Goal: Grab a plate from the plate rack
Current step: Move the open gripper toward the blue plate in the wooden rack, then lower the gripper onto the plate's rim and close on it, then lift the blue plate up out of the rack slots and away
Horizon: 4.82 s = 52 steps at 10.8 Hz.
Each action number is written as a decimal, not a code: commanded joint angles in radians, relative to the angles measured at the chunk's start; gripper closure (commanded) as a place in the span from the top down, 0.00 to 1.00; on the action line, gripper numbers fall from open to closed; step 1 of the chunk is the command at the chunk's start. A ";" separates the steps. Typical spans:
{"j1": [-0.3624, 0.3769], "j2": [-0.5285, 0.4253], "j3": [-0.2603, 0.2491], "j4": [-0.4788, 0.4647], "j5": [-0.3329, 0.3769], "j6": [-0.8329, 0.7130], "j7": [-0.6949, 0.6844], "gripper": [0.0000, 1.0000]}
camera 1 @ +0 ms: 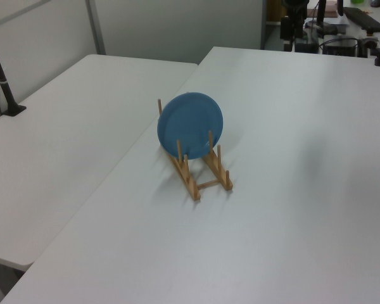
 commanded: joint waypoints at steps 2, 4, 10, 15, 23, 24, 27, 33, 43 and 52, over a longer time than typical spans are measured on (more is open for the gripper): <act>0.004 -0.010 -0.002 -0.014 -0.034 -0.020 -0.022 1.00; 0.002 -0.013 0.000 -0.014 -0.034 -0.017 -0.020 1.00; 0.010 -0.016 0.009 0.019 -0.028 -0.004 -0.012 1.00; 0.135 0.045 0.011 0.032 -0.051 0.215 0.050 1.00; 0.343 0.260 0.011 0.055 -0.313 0.524 0.501 0.71; 0.340 0.292 0.012 0.079 -0.348 0.532 0.526 0.58; 0.337 0.332 0.011 0.108 -0.382 0.547 0.534 0.49; 0.344 0.338 0.011 0.108 -0.384 0.559 0.535 0.41; 0.358 0.334 0.009 0.107 -0.433 0.558 0.532 0.02; 0.304 0.203 -0.002 0.107 -0.408 0.442 0.367 0.00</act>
